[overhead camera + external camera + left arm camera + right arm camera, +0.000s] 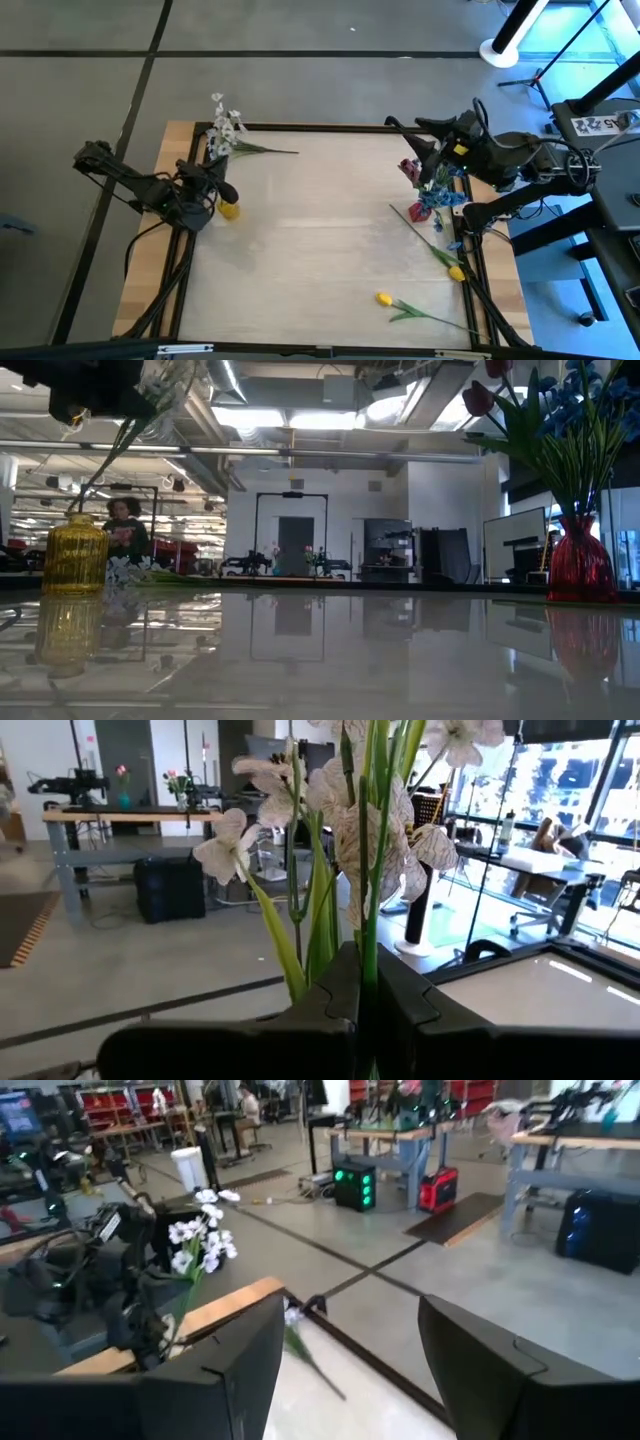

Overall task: Sort flowers into vase by color
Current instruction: Put the bottom white flower into the yellow vase

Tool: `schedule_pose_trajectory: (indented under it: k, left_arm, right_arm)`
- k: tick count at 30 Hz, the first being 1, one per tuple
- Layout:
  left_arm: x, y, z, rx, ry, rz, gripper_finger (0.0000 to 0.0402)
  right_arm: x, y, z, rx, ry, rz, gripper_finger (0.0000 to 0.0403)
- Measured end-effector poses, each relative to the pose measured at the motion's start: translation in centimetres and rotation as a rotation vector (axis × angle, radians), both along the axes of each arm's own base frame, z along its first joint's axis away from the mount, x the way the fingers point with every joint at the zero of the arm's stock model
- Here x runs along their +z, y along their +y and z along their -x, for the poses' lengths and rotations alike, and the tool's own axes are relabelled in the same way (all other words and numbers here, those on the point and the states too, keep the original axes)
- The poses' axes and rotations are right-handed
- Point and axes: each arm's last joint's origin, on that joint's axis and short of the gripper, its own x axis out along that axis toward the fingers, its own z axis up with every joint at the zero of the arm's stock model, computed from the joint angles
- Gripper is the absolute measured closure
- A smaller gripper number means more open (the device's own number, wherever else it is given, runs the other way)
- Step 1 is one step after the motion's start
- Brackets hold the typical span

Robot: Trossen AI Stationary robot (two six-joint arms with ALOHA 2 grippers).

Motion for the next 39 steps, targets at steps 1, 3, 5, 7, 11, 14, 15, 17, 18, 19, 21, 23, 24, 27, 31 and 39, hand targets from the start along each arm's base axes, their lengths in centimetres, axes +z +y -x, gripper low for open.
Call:
schedule_pose_trajectory:
  k: [1,3,5,7,11,14,15,17,18,19,21,23,24,27,31,39]
  left_arm:
    - [0.2,0.0,-0.1,0.001,0.011,-0.006,0.0396]
    - [0.3,-0.1,-0.1,0.000,0.037,-0.019,0.0396]
    - [0.1,0.0,-0.1,0.004,0.058,-0.029,0.0396]
    - [-0.5,0.2,-0.1,0.015,0.062,-0.031,0.0396]
    - [-1.6,0.7,-0.1,0.055,0.016,-0.006,0.0396]
    - [-1.5,0.8,-0.3,0.071,-0.047,0.023,0.0396]
    - [-1.4,0.7,-0.4,0.072,-0.057,0.027,0.0396]
    - [-1.0,0.6,-0.7,0.073,-0.058,0.027,0.0396]
    - [-0.8,0.6,-0.9,0.076,-0.058,0.027,0.0396]
    - [-0.6,0.6,-1.0,0.082,-0.054,0.025,0.0396]
    - [-0.7,0.7,-1.1,0.094,-0.029,0.013,0.0396]
    - [-0.7,0.7,-1.3,0.102,-0.015,0.007,0.0396]
    - [-0.6,0.8,-1.3,0.105,-0.012,0.008,0.0396]
    - [-0.2,1.0,-1.4,0.130,0.020,-0.009,0.0396]
    - [0.3,1.2,-1.5,0.141,0.044,-0.018,0.0396]
    - [-0.7,1.2,-1.5,0.141,0.036,-0.015,0.0396]
  right_arm:
    - [0.0,0.0,0.0,-0.007,0.004,0.010,0.0171]
    - [0.0,0.0,-0.2,-0.017,0.013,0.019,0.0171]
    - [-0.1,0.0,-0.2,-0.020,0.020,0.024,0.0171]
    - [-0.1,0.0,-0.2,-0.019,0.028,0.036,0.0171]
    - [-0.1,-0.1,-0.1,-0.034,0.043,0.060,0.0171]
    - [0.0,-0.1,-0.1,-0.047,0.051,0.076,0.0171]
    - [0.0,-0.1,-0.1,-0.060,0.058,0.088,0.0171]
    - [0.0,-0.2,0.0,-0.087,0.070,0.112,0.0171]
    - [0.1,-0.2,0.0,-0.098,0.073,0.117,0.0171]
    - [0.1,-0.2,0.0,-0.099,0.076,0.122,0.0171]
    - [0.1,-0.2,0.0,-0.098,0.085,0.133,0.0171]
    - [0.1,-0.2,0.0,-0.097,0.088,0.136,0.0171]
    - [0.1,-0.2,0.0,-0.097,0.088,0.136,0.0171]
    - [0.0,-0.2,0.0,-0.097,0.091,0.137,0.0171]
    - [0.0,-0.2,0.0,-0.097,0.097,0.142,0.0171]
    - [0.0,-0.2,0.0,-0.084,0.103,0.144,0.0171]
